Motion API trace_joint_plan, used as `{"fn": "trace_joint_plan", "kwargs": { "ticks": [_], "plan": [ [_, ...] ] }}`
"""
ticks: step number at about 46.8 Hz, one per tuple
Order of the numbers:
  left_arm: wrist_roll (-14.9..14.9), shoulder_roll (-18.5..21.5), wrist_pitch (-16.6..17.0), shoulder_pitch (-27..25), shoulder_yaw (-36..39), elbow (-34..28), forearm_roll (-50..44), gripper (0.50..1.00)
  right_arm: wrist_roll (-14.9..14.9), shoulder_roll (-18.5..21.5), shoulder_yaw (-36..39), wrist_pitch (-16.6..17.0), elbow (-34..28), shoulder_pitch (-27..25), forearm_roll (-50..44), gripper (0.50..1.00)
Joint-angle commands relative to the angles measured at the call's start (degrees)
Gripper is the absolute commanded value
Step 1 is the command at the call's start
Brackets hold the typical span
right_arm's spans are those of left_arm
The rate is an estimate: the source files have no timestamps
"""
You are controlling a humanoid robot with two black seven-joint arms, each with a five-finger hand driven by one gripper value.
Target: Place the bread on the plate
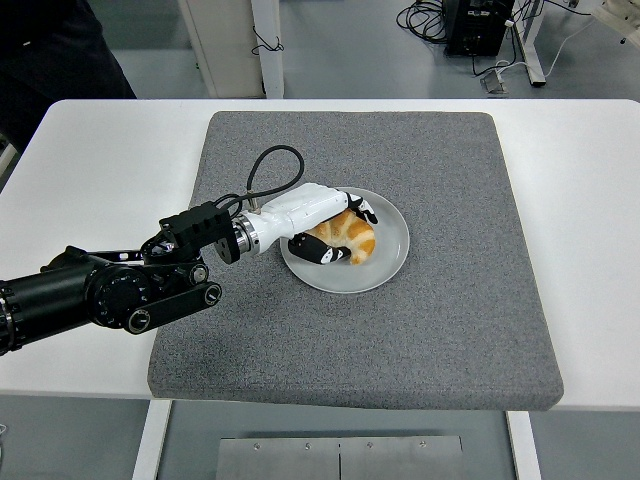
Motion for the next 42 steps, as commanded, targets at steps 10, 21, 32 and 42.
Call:
{"fn": "trace_joint_plan", "kwargs": {
  "ticks": [10, 21, 32, 42],
  "plan": [
    [0.01, -0.54, 0.25, 0.52, -0.08, 0.95, -0.69, 0.822, 0.00, 0.00, 0.02, -0.02, 0.00, 0.00, 0.00, 1.000],
    [-0.34, -0.54, -0.71, 0.70, -0.61, 0.77, -3.59, 0.963, 0.00, 0.00, 0.02, -0.03, 0.00, 0.00, 0.00, 1.000],
    [-2.45, -0.02, -6.42, -0.09, -1.66, 0.68, -17.30, 0.966, 0.00, 0.00, 0.02, -0.02, 0.00, 0.00, 0.00, 1.000],
    [-2.45, 0.51, -12.05, -0.09, -6.58, 0.68, -19.50, 0.968, 0.00, 0.00, 0.02, -0.03, 0.00, 0.00, 0.00, 1.000]
  ]
}}
